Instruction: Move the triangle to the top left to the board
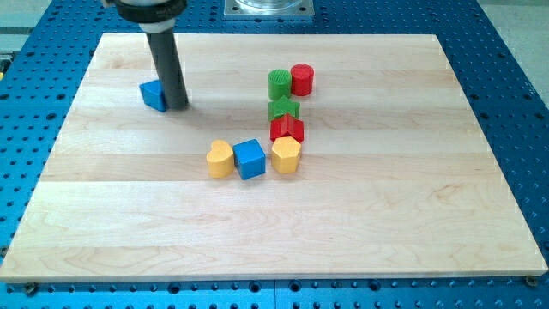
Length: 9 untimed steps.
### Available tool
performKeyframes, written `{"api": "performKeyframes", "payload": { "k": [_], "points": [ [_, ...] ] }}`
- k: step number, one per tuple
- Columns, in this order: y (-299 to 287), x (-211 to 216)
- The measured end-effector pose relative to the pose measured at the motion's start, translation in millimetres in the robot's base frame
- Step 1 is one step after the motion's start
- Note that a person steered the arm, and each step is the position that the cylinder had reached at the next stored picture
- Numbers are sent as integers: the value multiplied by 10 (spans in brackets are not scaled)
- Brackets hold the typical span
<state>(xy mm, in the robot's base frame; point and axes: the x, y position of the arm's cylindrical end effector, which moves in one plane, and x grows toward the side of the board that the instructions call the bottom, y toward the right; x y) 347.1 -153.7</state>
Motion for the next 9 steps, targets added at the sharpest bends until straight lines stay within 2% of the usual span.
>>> {"api": "performKeyframes", "payload": {
  "k": [2, 4, 5, 6, 8, 9],
  "points": [
    [-388, 267],
    [-1052, 60],
    [-947, -76],
    [-893, 465],
    [-445, -74],
    [-890, -533]
  ]
}}
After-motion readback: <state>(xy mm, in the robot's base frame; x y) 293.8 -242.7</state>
